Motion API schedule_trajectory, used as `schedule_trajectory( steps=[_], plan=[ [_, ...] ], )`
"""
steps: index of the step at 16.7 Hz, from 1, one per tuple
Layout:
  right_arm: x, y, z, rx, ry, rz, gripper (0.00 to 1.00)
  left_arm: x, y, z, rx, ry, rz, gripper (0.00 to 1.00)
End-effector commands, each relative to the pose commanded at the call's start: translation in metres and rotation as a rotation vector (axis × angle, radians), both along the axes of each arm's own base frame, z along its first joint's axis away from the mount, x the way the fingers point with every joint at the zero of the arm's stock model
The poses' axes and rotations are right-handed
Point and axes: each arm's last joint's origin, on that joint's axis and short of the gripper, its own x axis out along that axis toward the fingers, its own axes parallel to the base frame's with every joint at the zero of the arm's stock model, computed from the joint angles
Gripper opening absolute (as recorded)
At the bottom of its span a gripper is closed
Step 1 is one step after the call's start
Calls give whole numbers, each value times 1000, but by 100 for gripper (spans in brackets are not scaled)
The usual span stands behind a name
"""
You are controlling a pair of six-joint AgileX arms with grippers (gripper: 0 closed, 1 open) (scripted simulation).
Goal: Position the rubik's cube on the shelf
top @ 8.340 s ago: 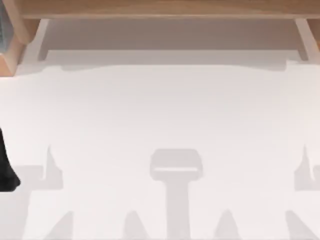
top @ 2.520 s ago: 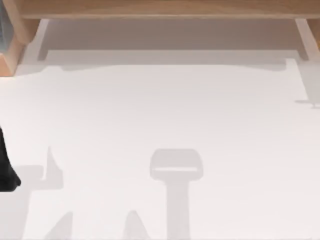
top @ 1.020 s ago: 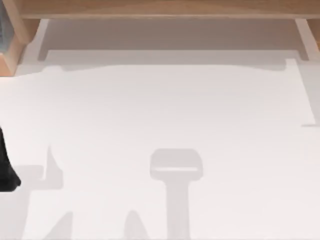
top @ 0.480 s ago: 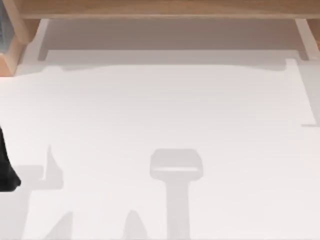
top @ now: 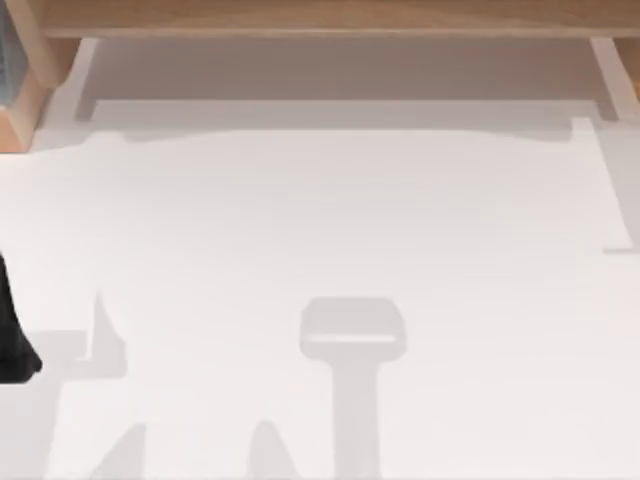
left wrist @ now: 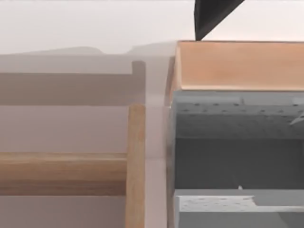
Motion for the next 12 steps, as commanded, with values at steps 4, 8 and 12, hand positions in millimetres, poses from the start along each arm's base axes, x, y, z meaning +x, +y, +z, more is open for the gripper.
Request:
schedule_trajectory(
  steps=[4, 8, 12],
  plan=[
    [-11, 0, 0, 0, 0, 0, 100, 0, 0, 0, 0, 0, 0, 100],
    [-10, -2, -1, 8, 4, -9, 100, 0, 0, 0, 0, 0, 0, 100],
    [-6, -39, -2, 101, 28, -158, 100, 0, 0, 0, 0, 0, 0, 100]
  ],
)
